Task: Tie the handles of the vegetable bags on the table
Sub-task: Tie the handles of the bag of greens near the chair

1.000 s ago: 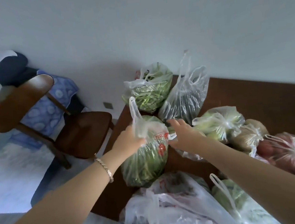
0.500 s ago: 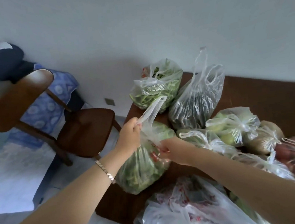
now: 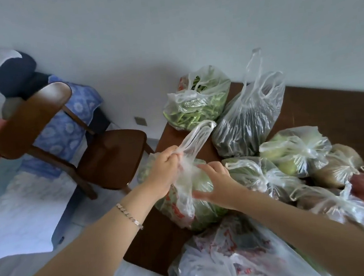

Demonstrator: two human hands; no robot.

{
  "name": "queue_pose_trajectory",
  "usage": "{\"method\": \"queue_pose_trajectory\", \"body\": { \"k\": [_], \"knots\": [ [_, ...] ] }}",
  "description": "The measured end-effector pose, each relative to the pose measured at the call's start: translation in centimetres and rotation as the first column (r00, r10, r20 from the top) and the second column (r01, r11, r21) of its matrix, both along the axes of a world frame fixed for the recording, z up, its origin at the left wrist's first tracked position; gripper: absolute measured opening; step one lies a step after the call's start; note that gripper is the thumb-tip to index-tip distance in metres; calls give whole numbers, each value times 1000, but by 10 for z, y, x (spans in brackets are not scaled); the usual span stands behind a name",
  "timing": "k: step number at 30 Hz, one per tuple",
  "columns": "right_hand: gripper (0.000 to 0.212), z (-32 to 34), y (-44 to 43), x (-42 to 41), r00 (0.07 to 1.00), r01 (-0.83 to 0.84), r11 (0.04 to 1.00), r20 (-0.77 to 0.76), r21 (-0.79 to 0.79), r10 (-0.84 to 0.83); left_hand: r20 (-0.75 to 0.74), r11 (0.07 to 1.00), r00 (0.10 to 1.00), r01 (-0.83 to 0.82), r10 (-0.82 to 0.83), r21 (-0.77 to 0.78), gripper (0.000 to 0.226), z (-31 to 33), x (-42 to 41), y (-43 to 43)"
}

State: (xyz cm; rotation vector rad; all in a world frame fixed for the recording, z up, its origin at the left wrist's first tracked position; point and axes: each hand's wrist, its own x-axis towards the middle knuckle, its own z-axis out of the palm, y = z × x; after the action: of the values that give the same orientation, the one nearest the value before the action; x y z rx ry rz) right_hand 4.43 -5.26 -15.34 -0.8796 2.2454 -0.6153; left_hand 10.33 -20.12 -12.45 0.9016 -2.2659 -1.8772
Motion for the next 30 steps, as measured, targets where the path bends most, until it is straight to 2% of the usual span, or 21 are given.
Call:
{"method": "queue_pose_trajectory", "body": {
  "k": [2,4,6,9,12,14,16,17,18,19,20,21,22,23,24,25,26,27,29,30],
  "knots": [
    [50,0,-14,1,992,50,998,-111,-33,-54,-42,999,999,16,-17,-30,30,6,-1,3],
    [15,4,-20,-5,979,149,986,-129,-77,-158,-69,997,997,35,-40,-73,33,8,-1,-6],
    [27,7,-14,-14,956,276,957,-78,-86,-283,-50,994,998,-42,37,-104,31,-3,0,-28],
    [31,5,1,-22,861,499,852,-19,-156,-508,-6,986,987,-159,159,-53,28,-17,10,-60],
    [31,-4,13,-22,787,606,757,42,-245,-616,-19,991,991,-132,132,-5,29,-31,20,-76],
    [22,-9,11,-19,722,691,671,208,-268,-660,-55,995,997,-56,60,83,22,-39,28,-81],
    [7,-12,11,-19,582,811,536,412,-233,-701,-67,976,992,113,-103,185,45,-48,36,-81],
    [14,-13,11,-19,525,848,484,465,-216,-713,-26,966,975,220,-218,133,60,-53,41,-80],
    [20,-13,12,-18,513,855,475,482,-209,-711,17,931,931,365,-365,18,78,-61,42,-81],
    [25,-11,12,-15,542,836,506,465,-212,-700,126,855,866,498,-483,-146,96,-65,43,-81],
    [31,-9,12,-11,606,789,577,424,-211,-673,256,723,801,599,-541,-344,106,-72,43,-82],
    [40,-6,10,-4,692,709,683,358,-176,-626,347,544,752,650,-560,-530,104,-75,41,-82],
    [59,-8,9,1,784,602,792,260,-103,-563,375,403,735,642,-565,-652,91,-81,36,-84],
    [82,-10,6,5,854,503,864,156,-5,-497,345,352,747,600,-568,-719,71,-80,31,-84],
    [99,-15,2,8,887,450,888,74,91,-457,299,377,771,561,-562,-737,52,-79,25,-85],
    [104,-20,-2,10,899,431,892,23,136,-438,248,448,790,542,-561,-711,38,-76,21,-85],
    [98,-26,-8,11,900,433,891,-2,141,-437,216,517,790,554,-574,-653,32,-72,18,-84],
    [81,-29,-13,11,900,434,892,-14,125,-436,219,551,774,590,-594,-591,29,-67,15,-81],
    [34,-31,-19,8,886,464,885,-14,36,-464,235,575,750,635,-618,-515,31,-60,12,-79],
    [26,-29,-20,5,862,508,861,-1,-16,-508,215,613,762,627,-611,-481,32,-58,11,-79]
  ]
}}
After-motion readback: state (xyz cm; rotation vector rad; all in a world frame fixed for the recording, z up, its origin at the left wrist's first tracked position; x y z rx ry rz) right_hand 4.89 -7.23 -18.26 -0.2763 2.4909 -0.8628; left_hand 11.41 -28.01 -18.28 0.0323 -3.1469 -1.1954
